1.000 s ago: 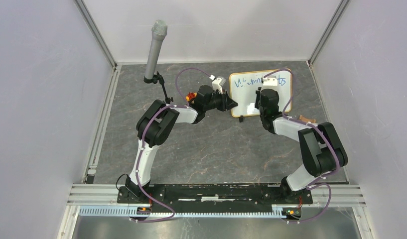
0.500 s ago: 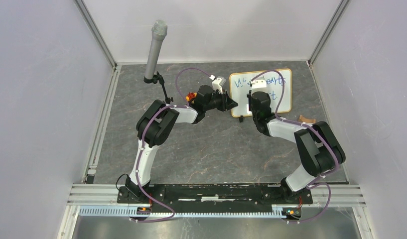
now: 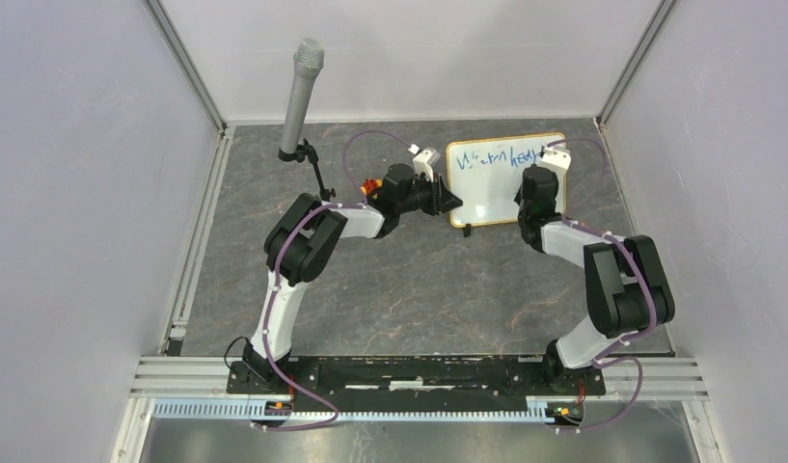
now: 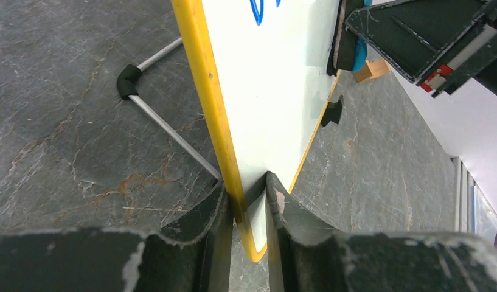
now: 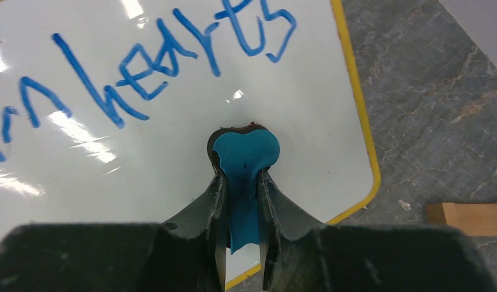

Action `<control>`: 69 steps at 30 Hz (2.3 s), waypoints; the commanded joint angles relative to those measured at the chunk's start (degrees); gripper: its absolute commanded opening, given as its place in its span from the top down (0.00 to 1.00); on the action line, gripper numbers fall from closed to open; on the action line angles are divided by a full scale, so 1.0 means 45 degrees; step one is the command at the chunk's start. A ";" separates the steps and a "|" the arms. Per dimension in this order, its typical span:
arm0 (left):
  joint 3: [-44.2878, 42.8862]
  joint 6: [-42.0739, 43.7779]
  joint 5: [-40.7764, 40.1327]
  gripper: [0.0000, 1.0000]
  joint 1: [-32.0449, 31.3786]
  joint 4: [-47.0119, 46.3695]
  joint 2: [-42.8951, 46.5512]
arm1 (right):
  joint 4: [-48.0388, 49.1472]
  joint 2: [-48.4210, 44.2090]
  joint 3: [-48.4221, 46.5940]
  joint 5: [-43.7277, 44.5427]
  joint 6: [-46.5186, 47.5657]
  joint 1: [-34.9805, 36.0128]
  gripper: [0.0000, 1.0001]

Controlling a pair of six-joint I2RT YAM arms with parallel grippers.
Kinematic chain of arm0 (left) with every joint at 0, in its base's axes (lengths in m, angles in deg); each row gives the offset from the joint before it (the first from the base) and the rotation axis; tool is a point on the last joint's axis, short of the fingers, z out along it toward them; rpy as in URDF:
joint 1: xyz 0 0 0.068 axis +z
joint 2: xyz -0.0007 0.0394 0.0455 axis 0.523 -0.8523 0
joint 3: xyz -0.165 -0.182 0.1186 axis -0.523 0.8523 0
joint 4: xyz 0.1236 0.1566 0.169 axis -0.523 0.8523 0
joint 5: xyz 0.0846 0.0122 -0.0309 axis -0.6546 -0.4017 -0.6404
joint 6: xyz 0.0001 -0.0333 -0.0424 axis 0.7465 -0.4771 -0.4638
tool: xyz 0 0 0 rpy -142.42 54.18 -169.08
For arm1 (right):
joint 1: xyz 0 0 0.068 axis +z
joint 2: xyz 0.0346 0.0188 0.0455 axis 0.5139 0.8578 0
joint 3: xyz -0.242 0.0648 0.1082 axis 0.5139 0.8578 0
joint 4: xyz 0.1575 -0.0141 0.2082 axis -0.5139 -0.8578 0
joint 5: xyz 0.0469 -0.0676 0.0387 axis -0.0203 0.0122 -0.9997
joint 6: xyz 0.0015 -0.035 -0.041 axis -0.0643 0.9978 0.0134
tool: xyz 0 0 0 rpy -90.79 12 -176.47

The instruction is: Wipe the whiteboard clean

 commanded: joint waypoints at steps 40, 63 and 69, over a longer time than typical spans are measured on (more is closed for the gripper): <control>-0.0223 0.1355 0.0124 0.98 -0.0095 0.1172 0.0303 | 0.1181 0.0252 0.0463 -0.3103 0.0348 -0.1372 0.93; -0.0278 0.1502 0.0115 0.98 -0.0103 0.1404 0.0346 | 0.0561 0.0943 -0.0776 -0.2808 -0.0676 -0.2177 0.93; -0.0200 0.1553 0.0068 0.98 -0.0095 0.1411 0.0422 | 0.0745 0.0825 -0.0515 -0.3785 -0.0490 -0.2353 0.93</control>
